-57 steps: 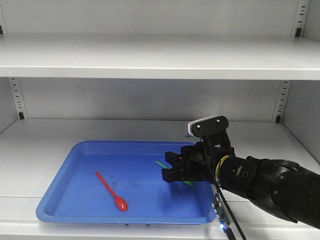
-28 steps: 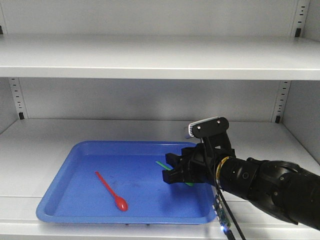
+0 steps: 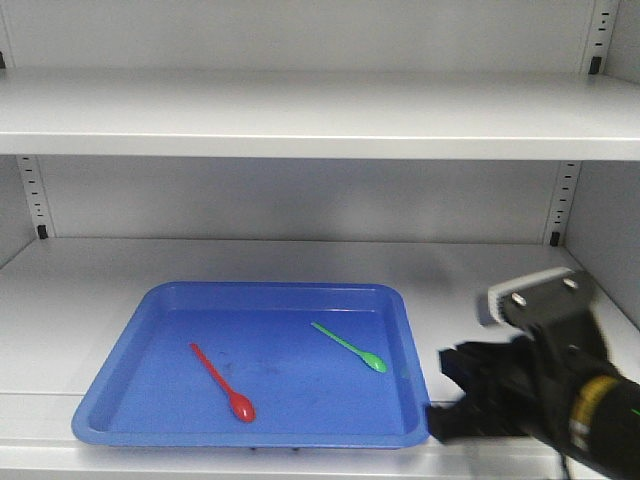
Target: Sort red and green spoons into left cabinet
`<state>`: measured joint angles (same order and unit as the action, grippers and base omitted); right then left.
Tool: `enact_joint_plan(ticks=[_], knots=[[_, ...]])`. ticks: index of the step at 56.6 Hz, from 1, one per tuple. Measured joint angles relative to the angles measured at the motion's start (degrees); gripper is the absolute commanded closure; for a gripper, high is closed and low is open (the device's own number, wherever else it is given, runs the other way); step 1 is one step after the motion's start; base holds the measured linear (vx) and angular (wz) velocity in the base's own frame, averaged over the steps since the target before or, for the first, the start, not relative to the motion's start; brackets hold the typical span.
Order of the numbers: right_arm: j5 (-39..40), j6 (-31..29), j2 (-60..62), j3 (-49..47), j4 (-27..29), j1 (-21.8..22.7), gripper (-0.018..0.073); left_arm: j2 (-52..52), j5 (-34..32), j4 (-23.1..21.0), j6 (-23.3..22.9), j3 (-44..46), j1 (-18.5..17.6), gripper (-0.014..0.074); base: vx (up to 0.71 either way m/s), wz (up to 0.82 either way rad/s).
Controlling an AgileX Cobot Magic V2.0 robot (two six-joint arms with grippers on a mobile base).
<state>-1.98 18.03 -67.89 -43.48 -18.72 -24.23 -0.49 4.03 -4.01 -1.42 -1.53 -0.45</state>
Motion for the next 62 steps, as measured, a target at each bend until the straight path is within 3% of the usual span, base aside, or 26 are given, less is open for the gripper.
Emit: enact_joint_plan(ticks=[8,18,41,50,62], knots=[[-0.40,-9.29,9.14,7.86,8.32,0.54,0.0571,0.00,0.00,0.00,0.00,0.00,0.00,0.0604,0.00,0.00],[-0.35,-11.30,17.40,16.99,12.36,4.78,0.0571,0.00,0.00,0.00,0.00,0.00,0.00,0.0604,0.00,0.00],[0.72,-11.49,45.98,37.42,12.76,15.22,0.0568,0.00,0.00,0.00,0.00,0.00,0.00,0.0604,0.00,0.00],[0.38,-11.91,57.26,44.39,11.15,15.94,0.0568,0.00,0.00,0.00,0.00,0.00,0.00,0.0604,0.00,0.00],[-5.10,-11.97,67.83,45.14,8.20,16.01,0.0566,0.00,0.00,0.00,0.00,0.00,0.00,0.0604,0.00,0.00]])
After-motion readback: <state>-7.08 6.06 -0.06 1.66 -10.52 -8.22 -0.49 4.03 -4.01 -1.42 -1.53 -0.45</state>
